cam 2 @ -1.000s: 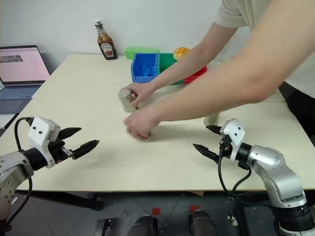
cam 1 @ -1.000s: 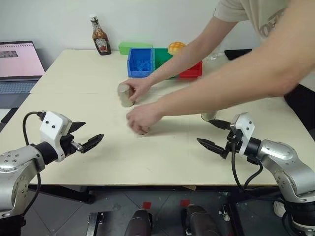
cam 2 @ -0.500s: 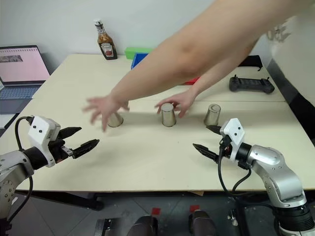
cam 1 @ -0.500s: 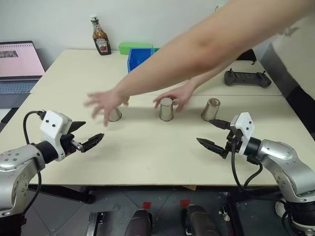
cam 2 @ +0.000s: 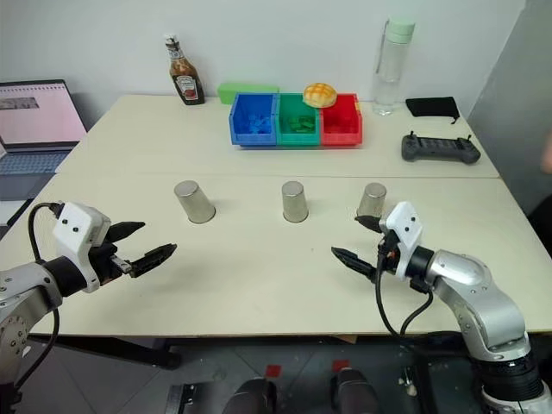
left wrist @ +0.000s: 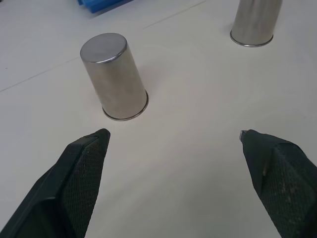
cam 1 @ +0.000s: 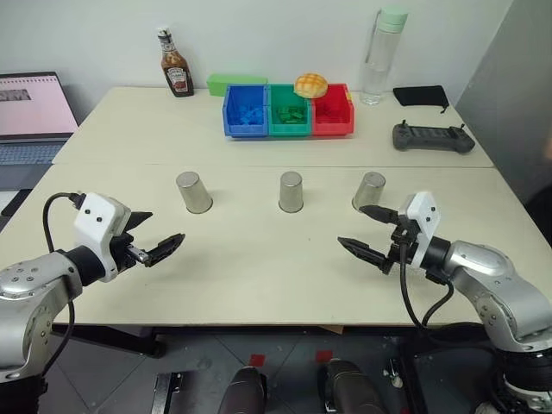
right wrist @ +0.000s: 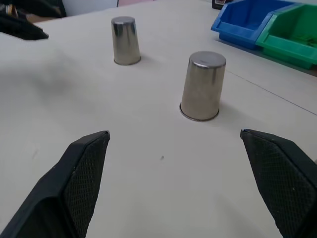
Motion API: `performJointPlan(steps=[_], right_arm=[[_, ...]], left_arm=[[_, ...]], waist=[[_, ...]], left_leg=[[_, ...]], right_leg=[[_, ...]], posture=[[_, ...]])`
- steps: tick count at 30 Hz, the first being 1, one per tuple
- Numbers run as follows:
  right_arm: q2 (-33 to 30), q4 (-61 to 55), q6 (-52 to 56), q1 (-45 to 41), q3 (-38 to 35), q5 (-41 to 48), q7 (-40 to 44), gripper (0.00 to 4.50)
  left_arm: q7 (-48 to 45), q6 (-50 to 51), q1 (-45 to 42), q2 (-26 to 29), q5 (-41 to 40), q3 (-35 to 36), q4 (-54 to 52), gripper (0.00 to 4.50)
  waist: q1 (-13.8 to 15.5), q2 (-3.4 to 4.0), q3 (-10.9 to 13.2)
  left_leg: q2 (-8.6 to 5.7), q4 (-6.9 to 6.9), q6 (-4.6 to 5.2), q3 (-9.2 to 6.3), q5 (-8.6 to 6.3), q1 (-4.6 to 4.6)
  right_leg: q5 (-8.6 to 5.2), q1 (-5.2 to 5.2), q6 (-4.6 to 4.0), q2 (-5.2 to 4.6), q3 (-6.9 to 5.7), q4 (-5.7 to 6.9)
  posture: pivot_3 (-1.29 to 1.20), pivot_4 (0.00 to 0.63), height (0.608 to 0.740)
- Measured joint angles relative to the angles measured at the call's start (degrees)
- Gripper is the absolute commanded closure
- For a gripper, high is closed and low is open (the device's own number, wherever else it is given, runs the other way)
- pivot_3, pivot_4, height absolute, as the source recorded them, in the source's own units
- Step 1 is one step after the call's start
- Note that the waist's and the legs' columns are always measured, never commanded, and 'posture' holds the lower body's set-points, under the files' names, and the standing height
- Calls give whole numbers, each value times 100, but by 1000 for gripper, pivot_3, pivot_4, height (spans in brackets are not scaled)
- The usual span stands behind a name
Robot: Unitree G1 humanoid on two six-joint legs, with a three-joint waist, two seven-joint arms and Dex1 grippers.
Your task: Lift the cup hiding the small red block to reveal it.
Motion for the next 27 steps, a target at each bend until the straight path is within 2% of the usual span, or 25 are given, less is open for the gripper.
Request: performJointPlan(steps=[8, 13, 21, 27], right_arm=[[238, 4, 323, -213, 339, -19, -175, 0], [743, 380, 322, -729, 689, -363, -581, 0], [1636, 1613, 423, -1859, 1218, -1073, -1232, 0], [2366, 3309, 114, -2970, 1272, -1483, -1618, 0]], left_arm=[[-86, 95, 78, 83, -37, 4, -199, 33], [-112, 129, 6, 85, -54, -61, -291, 33], [-257, 362, -309, 172, -259, -353, -467, 33], [-335, 371, -488, 190, -264, -482, -449, 33]], waist=[[1, 0, 0], [-9, 0, 0], [-8, 1, 0], [-24, 1, 0]], left_leg=[[-1, 0, 0, 0, 0, -1], [4, 1, 0, 2, 0, 5], [12, -2, -1, 7, 0, 4], [13, -3, 0, 11, 0, 3]], right_leg=[[0, 0, 0, -1, 1, -1], [2, 0, 3, 7, 3, 2], [20, -5, -23, 18, 7, 0], [21, -8, -24, 19, 9, 0]], posture=[[0, 150, 740], [0, 150, 740], [0, 150, 740], [0, 150, 740]])
